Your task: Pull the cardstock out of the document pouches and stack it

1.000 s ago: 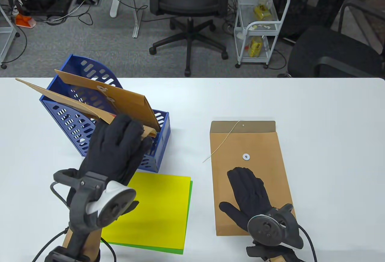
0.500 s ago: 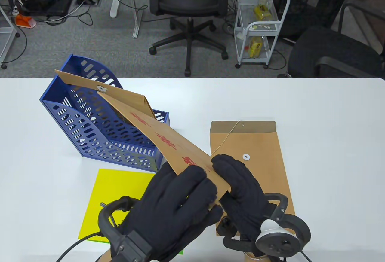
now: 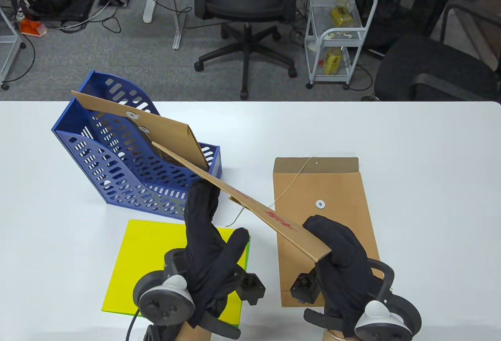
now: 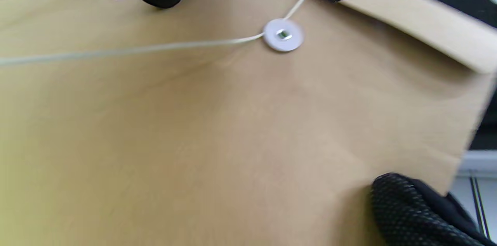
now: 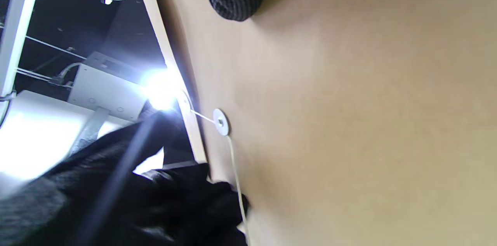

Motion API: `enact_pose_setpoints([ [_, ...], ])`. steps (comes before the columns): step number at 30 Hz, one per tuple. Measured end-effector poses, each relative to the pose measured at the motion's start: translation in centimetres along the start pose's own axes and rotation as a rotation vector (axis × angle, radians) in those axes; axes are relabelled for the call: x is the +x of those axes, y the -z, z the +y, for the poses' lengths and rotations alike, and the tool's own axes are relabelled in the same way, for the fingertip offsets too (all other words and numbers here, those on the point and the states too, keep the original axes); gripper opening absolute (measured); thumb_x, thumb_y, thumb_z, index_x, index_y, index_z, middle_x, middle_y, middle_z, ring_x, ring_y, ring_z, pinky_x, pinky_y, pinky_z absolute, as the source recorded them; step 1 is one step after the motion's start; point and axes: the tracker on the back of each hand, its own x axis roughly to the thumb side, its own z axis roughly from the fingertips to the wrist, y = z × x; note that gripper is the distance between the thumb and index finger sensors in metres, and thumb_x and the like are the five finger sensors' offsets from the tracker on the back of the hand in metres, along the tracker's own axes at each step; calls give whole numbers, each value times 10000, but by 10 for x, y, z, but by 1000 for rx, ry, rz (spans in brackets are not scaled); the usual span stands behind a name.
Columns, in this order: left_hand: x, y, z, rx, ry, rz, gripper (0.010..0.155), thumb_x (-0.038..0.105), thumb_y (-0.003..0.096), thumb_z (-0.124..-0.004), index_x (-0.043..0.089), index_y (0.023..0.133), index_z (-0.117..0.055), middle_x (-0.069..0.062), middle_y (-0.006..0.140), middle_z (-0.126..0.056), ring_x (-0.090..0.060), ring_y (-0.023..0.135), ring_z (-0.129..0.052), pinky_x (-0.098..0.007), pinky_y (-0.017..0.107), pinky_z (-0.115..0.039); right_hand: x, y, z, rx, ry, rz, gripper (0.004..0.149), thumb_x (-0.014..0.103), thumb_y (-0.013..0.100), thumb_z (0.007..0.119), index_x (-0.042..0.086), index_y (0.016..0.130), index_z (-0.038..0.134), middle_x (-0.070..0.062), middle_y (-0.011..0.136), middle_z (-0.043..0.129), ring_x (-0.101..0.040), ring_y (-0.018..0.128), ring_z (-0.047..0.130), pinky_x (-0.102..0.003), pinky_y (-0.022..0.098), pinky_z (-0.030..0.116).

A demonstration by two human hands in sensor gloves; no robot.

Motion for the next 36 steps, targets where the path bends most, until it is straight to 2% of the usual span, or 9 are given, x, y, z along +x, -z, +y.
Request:
enact_pose_setpoints([
  [4,-3,-1,-9,-75,-96,48,886,481,715,-593,-130,1167,-138,-480,1143,-287,-579,975,-584,-720,676,-547,11,-2,-3,-39,-37,-54,348,343,737,609,273,1078,594,-12,980,797,-256,804,887,-415,612,773],
  [8,0,0,-13,-162,-78,60,864,461,718,-590,-164,1159,-188,-461,1093,-477,-294,723,-848,-593,619,-718,14,-3,-6,-47,-82,-76,349,344,734,613,275,1076,595,-11,981,796,-260,805,885,-417,612,772],
  [11,-1,2,-9,-193,-119,79,597,400,722,-600,-43,1119,-546,-209,842,-853,-74,443,-895,-427,479,-850,10,-3,-9,-52,-118,-61,350,346,735,611,275,1077,594,-8,977,799,-255,798,890,-412,610,775],
  [14,-2,3,-3,-171,-174,82,412,334,720,-617,43,993,-721,-111,657,-920,-22,323,-870,-373,400,-876,7,-2,-11,-49,-111,-43,348,345,734,615,276,1075,598,-8,972,804,-250,788,895,-408,603,779],
  [21,6,1,15,-41,-222,-35,401,352,714,-607,75,985,-711,-41,657,-906,12,334,-857,-339,427,-880,3,-2,-15,-20,-231,-56,348,357,730,620,292,1071,604,5,967,814,-233,774,910,-390,585,797],
  [26,28,-2,-10,-265,-40,-131,400,356,712,-620,86,990,-719,-45,668,-912,1,346,-866,-351,450,-877,4,-2,-11,-34,-172,-30,352,358,730,626,281,1073,610,3,953,827,-225,746,927,-354,544,819],
  [31,32,-2,-17,-323,208,-95,395,341,711,-636,74,984,-737,-80,665,-920,-19,346,-878,-374,453,-874,0,-4,-21,-123,-113,36,351,349,736,618,267,1078,602,-9,955,820,-232,747,922,-354,543,816],
  [33,34,-2,-7,-295,263,-75,395,338,713,-636,70,987,-734,-84,673,-920,-24,355,-883,-381,461,-871,-5,-4,-28,-150,-116,70,351,348,739,616,265,1080,599,-11,956,818,-233,750,919,-357,546,814],
  [36,33,-3,17,-137,308,-32,395,333,714,-636,66,987,-736,-88,675,-922,-29,357,-888,-387,461,-870,-17,-6,-40,-186,-128,123,351,344,742,614,259,1083,597,-17,959,814,-241,753,915,-363,552,808],
])
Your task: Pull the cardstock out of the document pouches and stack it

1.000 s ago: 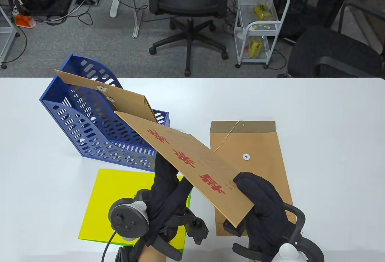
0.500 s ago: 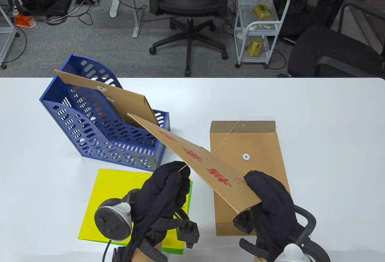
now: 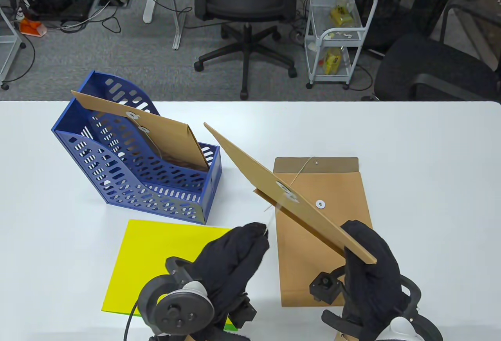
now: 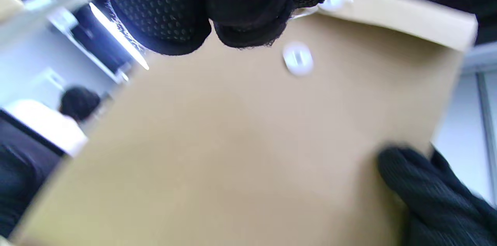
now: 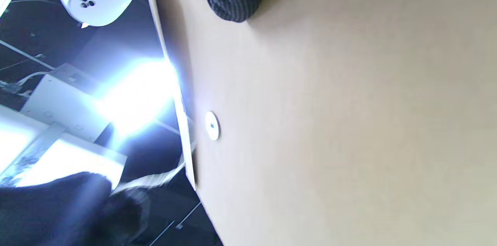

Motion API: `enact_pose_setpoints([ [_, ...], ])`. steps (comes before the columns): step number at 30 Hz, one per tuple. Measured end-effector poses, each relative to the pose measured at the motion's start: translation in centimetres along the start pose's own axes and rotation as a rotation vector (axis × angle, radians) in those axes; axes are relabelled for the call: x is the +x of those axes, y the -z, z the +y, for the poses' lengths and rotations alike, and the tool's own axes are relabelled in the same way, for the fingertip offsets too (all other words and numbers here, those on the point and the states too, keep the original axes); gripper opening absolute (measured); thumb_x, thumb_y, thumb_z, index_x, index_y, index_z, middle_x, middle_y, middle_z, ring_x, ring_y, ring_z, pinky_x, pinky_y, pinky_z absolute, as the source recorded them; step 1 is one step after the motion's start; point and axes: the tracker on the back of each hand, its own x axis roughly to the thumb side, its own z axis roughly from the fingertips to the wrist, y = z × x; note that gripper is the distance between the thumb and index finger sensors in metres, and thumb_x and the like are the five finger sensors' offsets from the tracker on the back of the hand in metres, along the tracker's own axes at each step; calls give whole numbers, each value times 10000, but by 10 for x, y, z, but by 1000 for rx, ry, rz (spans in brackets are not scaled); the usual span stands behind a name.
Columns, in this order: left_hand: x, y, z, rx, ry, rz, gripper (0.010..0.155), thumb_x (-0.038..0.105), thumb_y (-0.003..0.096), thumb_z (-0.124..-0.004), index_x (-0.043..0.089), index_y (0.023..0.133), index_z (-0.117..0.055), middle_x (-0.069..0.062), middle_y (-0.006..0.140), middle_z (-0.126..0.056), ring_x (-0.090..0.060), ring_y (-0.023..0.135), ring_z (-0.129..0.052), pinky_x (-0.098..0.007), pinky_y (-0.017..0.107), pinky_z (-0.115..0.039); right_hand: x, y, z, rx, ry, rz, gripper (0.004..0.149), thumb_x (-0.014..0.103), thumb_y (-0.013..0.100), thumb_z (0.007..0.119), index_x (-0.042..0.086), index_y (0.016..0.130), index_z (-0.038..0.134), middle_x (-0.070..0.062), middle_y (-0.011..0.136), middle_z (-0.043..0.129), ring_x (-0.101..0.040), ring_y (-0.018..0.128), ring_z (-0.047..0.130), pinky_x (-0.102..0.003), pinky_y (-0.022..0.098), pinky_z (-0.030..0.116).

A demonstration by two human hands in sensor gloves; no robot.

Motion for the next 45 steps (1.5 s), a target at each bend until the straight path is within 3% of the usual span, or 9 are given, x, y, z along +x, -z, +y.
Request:
enact_pose_setpoints([
  [3,-12,-4,16,130,-16,69,395,333,719,-621,74,1003,-712,-102,712,-909,-46,391,-896,-404,485,-859,-6,1,-5,-27,-5,9,351,342,743,616,253,1082,600,-24,959,814,-248,758,910,-370,554,805],
  [4,-15,-7,19,200,-48,77,417,316,725,-617,77,1066,-635,-172,861,-841,-133,539,-911,-488,566,-806,-6,1,-6,-14,-6,3,352,342,742,617,252,1083,601,-25,959,813,-251,759,908,-372,557,802],
  [6,-17,-10,22,258,-86,42,691,407,724,-625,10,1208,-333,-424,1182,-315,-558,997,-523,-750,685,-485,-4,2,-5,17,-26,-7,352,342,743,619,254,1084,603,-24,960,814,-251,760,908,-375,558,801],
  [8,-13,-14,24,341,-44,-13,757,462,718,-615,40,1223,-241,-401,1201,-132,-611,1057,-296,-789,698,-362,-2,2,-3,46,-55,-21,353,346,742,618,257,1084,604,-20,959,816,-247,758,910,-373,559,802],
  [11,11,-21,23,490,122,-242,722,509,705,-601,153,1218,-239,-242,1260,-173,-509,1102,-344,-737,752,-398,5,0,4,86,-79,-50,353,345,742,620,259,1084,604,-20,958,819,-247,759,910,-373,560,803],
  [15,39,-28,16,292,399,-443,566,542,679,-609,278,1168,-506,-56,1217,-612,-301,1065,-680,-613,804,-590,18,-1,12,145,-122,-124,352,347,740,623,264,1082,609,-16,959,821,-245,762,912,-373,563,804],
  [19,34,-23,3,-22,404,-405,591,525,691,-574,238,1201,-491,-109,1235,-608,-326,1042,-715,-582,779,-648,30,-3,17,211,-129,-189,350,351,735,629,275,1077,616,-10,959,824,-244,767,913,-376,568,804],
  [30,-37,-29,28,205,218,-194,667,466,728,-529,129,1237,-259,-233,1288,-294,-499,1142,-347,-706,782,-466,39,-3,30,386,-144,-267,346,358,721,648,304,1063,640,9,967,834,-245,793,916,-393,596,803],
  [45,-57,-28,43,128,83,-141,537,432,737,-485,143,1187,-520,-168,1128,-695,-429,1045,-644,-702,773,-501,48,-6,39,471,-214,-322,343,363,715,659,313,1054,653,16,967,840,-243,804,919,-402,608,803],
])
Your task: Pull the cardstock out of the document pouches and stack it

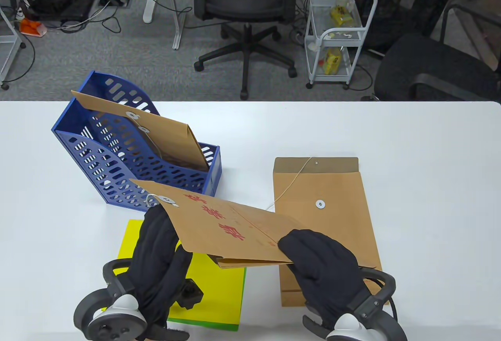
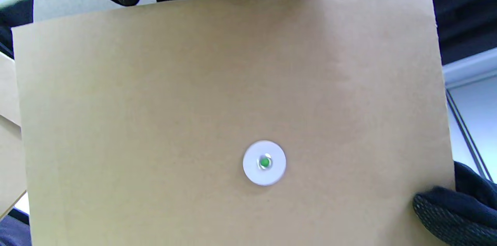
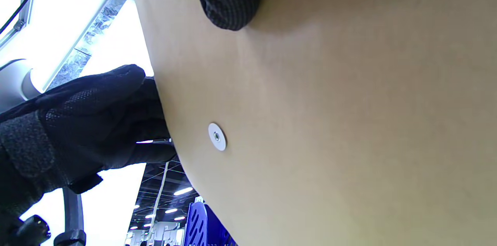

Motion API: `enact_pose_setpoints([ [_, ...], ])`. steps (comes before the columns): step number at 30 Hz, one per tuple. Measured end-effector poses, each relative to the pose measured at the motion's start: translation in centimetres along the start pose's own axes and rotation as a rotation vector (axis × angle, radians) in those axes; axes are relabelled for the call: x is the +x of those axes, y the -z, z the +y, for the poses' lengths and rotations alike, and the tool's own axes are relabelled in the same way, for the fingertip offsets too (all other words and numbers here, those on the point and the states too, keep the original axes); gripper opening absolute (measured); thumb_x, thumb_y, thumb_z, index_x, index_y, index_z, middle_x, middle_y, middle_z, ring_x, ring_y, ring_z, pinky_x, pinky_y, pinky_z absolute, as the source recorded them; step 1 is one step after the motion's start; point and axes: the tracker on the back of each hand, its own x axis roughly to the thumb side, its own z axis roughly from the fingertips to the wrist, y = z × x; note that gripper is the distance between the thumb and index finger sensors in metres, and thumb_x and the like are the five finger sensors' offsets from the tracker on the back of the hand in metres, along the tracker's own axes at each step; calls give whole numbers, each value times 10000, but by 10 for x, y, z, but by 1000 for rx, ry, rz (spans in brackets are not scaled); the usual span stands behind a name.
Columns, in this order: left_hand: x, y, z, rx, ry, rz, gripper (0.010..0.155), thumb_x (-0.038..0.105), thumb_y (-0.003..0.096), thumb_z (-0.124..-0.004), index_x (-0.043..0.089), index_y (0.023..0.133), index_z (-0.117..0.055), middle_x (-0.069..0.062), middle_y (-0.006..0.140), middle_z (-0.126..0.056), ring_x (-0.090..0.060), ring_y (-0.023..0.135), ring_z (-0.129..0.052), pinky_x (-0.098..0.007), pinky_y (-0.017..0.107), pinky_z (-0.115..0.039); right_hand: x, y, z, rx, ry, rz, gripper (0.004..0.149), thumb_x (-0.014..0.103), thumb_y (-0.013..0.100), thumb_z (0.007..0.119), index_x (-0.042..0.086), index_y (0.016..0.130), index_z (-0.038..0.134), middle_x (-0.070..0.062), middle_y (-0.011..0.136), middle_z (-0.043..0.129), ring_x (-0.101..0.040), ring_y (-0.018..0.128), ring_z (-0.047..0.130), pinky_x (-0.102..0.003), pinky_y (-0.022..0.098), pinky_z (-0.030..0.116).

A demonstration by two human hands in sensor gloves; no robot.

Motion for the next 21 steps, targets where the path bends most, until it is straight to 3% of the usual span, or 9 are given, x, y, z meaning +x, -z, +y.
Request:
enact_pose_setpoints([
  [4,-2,1,5,8,24,37,476,395,730,-547,155,1137,-602,-130,995,-819,-313,824,-819,-608,721,-662,-1,-1,-3,-7,0,1,339,365,712,664,321,1049,658,20,967,842,-245,807,918,-406,612,800],
  [8,-5,2,10,3,50,58,437,351,704,-674,192,1109,-634,-117,1008,-834,-132,626,-906,-466,625,-801,1,-1,-3,-1,12,-8,340,367,710,669,323,1047,662,22,967,844,-247,812,916,-411,615,798],
  [16,-16,8,12,-441,-24,67,775,420,642,-805,156,1233,-380,-208,1225,-583,-159,726,-870,-497,685,-765,6,-1,-6,52,-29,-26,333,375,700,683,337,1031,682,33,958,854,-243,812,921,-419,620,797],
  [21,-16,10,3,-524,-37,47,775,431,607,-841,138,1215,-460,-210,1208,-636,-175,697,-892,-520,670,-781,6,-2,-10,75,-19,-36,327,383,693,693,349,1018,693,43,952,860,-239,813,923,-420,625,795],
])
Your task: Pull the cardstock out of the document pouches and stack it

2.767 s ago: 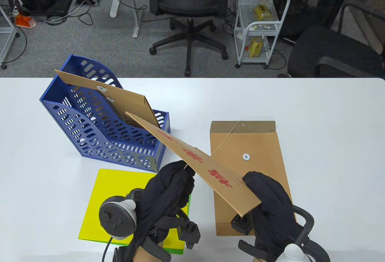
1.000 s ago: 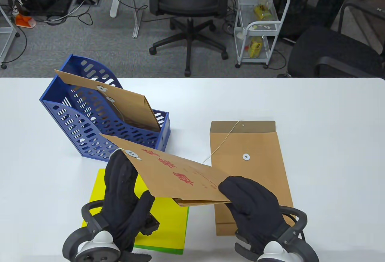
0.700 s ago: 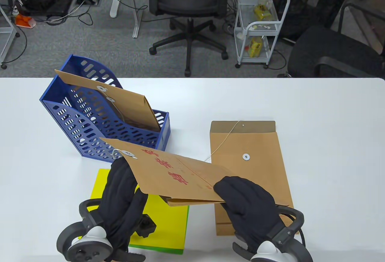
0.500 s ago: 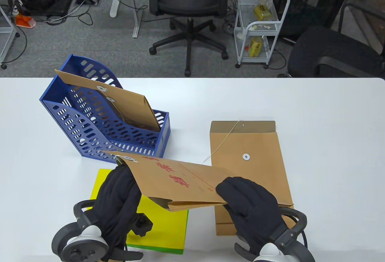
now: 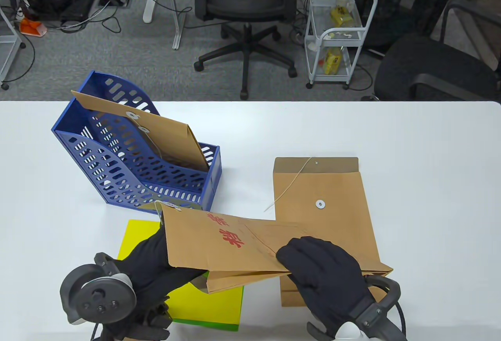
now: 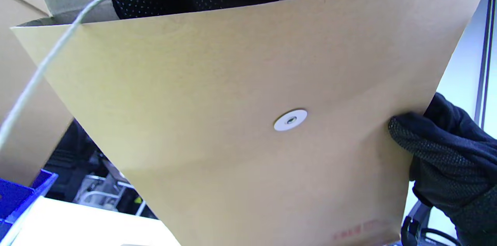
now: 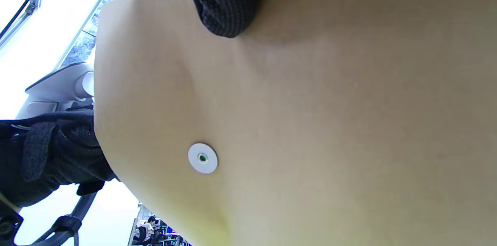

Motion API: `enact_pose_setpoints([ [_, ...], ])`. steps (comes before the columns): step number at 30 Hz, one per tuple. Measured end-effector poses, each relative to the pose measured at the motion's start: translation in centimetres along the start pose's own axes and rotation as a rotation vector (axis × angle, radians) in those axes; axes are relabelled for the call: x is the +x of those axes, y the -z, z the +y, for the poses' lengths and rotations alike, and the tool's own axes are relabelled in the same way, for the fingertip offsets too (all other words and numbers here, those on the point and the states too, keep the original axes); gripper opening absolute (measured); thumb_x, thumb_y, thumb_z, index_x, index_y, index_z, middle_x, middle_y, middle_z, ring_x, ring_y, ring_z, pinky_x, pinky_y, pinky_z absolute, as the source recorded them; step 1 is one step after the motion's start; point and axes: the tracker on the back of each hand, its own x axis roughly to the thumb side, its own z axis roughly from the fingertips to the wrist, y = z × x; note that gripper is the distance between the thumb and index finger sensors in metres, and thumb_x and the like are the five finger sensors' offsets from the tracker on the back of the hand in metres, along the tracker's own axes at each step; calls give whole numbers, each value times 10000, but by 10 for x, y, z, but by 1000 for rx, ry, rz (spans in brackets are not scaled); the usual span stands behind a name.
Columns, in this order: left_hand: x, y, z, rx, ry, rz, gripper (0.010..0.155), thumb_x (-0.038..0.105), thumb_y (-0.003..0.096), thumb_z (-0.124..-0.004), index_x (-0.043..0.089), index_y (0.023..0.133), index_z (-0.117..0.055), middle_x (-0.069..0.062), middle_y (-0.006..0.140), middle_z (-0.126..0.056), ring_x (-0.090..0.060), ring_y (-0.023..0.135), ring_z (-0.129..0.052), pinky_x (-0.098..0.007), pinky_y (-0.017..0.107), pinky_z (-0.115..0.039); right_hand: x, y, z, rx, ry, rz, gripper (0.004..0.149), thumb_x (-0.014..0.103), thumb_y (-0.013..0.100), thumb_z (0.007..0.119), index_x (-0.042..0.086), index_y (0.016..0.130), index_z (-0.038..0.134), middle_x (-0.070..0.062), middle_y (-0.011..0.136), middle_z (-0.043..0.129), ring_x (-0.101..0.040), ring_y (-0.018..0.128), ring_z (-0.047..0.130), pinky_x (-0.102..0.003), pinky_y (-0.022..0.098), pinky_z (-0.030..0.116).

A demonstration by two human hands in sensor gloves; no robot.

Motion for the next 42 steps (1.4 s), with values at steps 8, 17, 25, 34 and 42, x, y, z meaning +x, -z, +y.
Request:
enact_pose_setpoints([
  [8,5,18,-27,-127,103,35,487,444,607,-824,226,1037,-751,-108,985,-888,-159,607,-911,-507,637,-801,9,1,2,65,-56,-29,323,385,688,706,349,1009,707,45,947,866,-239,813,925,-422,627,795],
  [17,16,19,-33,-43,254,-5,394,410,625,-786,264,991,-800,-80,964,-890,-160,608,-909,-499,650,-792,6,1,2,57,-56,-1,325,384,688,708,350,1011,704,41,955,859,-245,821,921,-426,630,793],
  [25,21,8,-21,124,346,-7,382,411,618,-781,289,978,-808,-35,949,-914,-164,650,-913,-495,669,-779,5,2,4,17,-93,21,346,390,690,697,340,1032,670,43,963,844,-228,810,924,-405,621,802],
  [34,-1,-35,34,400,252,88,382,403,620,-783,279,980,-808,-44,945,-914,-183,683,-906,-511,687,-760,-24,-6,-6,-36,-186,187,350,375,695,695,323,1039,660,33,956,843,-224,794,927,-399,611,806],
  [42,-30,-69,64,733,182,271,385,400,640,-760,241,989,-788,-59,869,-948,-127,558,-939,-449,592,-827,-66,-12,-27,-70,-229,368,394,350,717,677,257,1095,623,-1,947,838,-234,753,929,-397,583,807],
])
